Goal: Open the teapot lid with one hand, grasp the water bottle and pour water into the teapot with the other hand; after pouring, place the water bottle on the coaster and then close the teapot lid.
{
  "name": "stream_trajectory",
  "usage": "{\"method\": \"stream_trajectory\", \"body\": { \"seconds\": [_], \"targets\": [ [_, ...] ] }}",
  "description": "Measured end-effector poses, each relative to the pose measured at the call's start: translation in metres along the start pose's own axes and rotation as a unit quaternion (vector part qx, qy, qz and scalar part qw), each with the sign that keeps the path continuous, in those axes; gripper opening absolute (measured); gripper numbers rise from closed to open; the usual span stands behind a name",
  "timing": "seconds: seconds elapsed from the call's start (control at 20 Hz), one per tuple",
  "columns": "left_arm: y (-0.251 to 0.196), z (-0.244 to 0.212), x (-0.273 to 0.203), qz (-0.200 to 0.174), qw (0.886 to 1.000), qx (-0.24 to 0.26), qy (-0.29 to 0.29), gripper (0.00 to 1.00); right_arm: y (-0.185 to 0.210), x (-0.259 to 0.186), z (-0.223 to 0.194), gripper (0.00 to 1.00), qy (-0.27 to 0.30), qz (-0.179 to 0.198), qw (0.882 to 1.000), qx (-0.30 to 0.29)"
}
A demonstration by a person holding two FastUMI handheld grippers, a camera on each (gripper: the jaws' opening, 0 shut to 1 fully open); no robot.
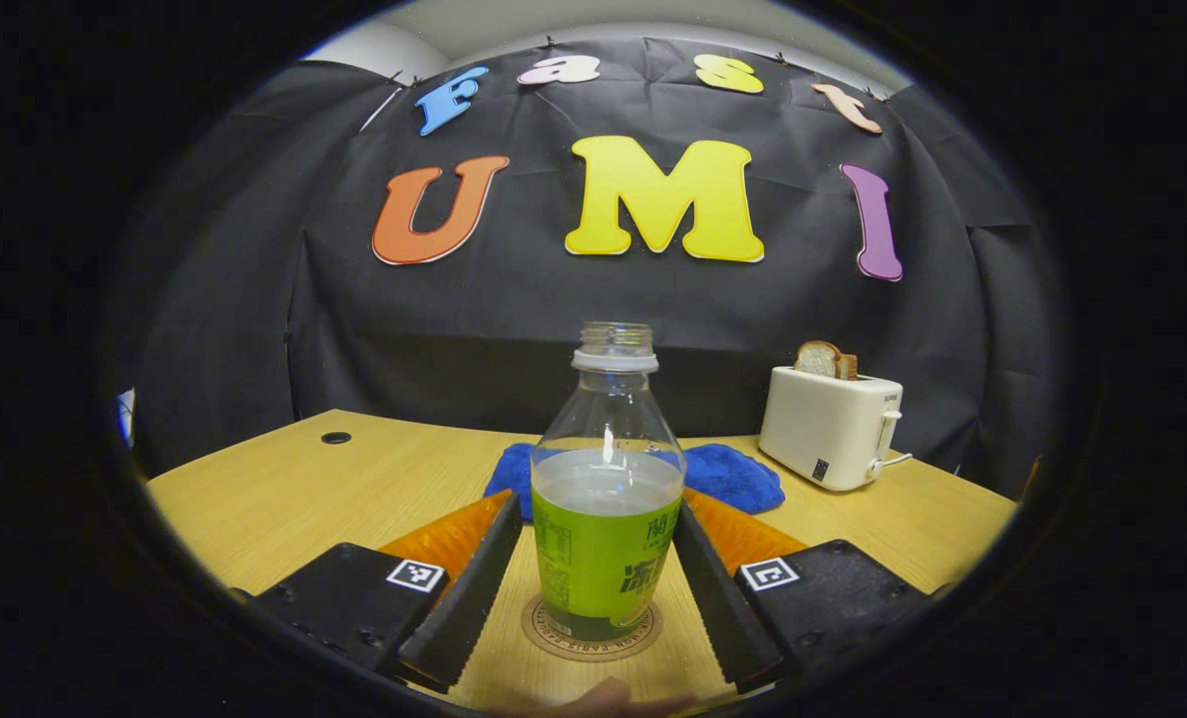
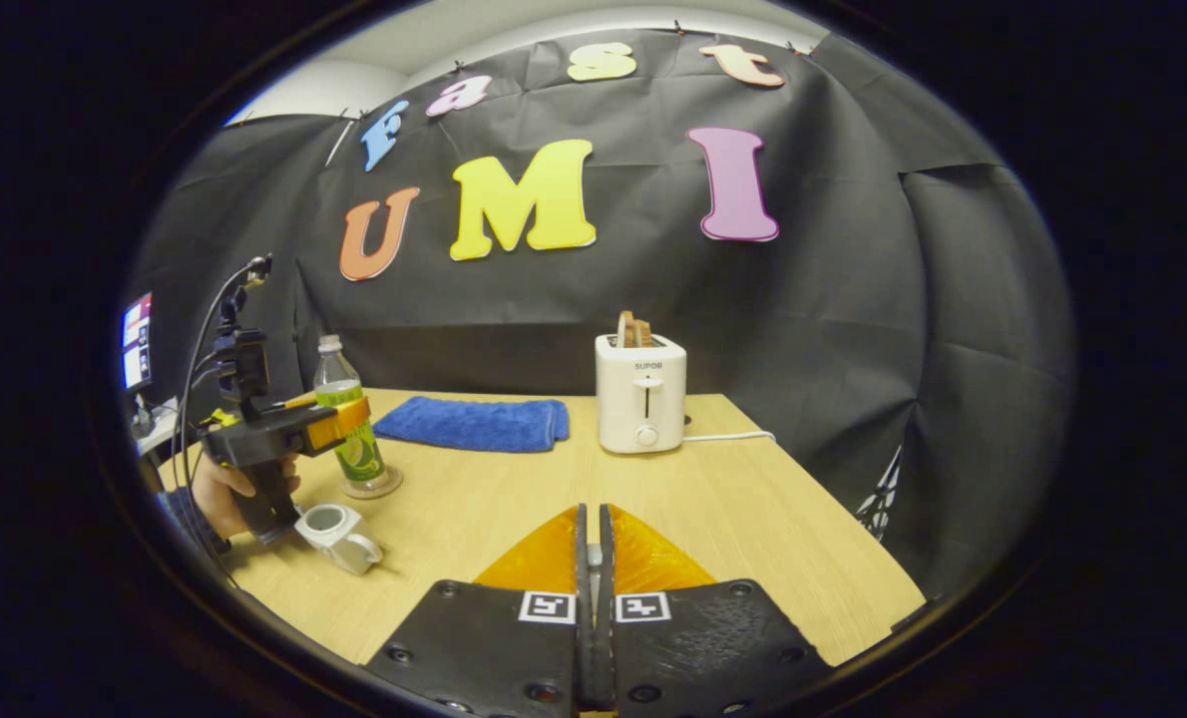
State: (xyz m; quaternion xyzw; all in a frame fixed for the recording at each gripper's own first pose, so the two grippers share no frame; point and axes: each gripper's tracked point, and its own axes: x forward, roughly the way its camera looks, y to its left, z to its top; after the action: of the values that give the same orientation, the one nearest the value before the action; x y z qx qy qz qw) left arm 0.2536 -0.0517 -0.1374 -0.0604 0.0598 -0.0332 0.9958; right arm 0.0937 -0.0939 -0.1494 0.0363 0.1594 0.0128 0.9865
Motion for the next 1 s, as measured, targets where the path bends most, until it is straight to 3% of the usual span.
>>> {"method": "stream_trajectory", "body": {
  "seconds": [0.3, 0.5, 0.65, 0.75, 1.0],
  "targets": [
    [0.006, 0.036, -0.029, 0.009, 0.999, 0.031, -0.03, 0.94, 0.005, -0.001, 0.001, 0.0, -0.002, 0.003, 1.0, -0.006],
    [0.012, 0.07, -0.083, 0.003, 0.998, 0.042, -0.051, 0.93, 0.019, 0.0, -0.003, 0.0, 0.001, 0.009, 1.0, -0.014],
    [0.02, 0.081, -0.126, 0.004, 0.998, 0.031, -0.058, 0.93, 0.038, 0.002, -0.005, 0.0, -0.001, 0.028, 0.999, -0.017],
    [0.033, 0.082, -0.155, 0.02, 0.997, 0.043, -0.062, 0.94, 0.053, 0.003, -0.01, 0.0, 0.002, 0.038, 0.999, -0.02],
    [0.049, 0.074, -0.197, 0.018, 0.997, 0.066, -0.046, 0.93, 0.106, -0.005, -0.008, 0.0, -0.011, 0.093, 0.995, -0.021]
  ]
}}
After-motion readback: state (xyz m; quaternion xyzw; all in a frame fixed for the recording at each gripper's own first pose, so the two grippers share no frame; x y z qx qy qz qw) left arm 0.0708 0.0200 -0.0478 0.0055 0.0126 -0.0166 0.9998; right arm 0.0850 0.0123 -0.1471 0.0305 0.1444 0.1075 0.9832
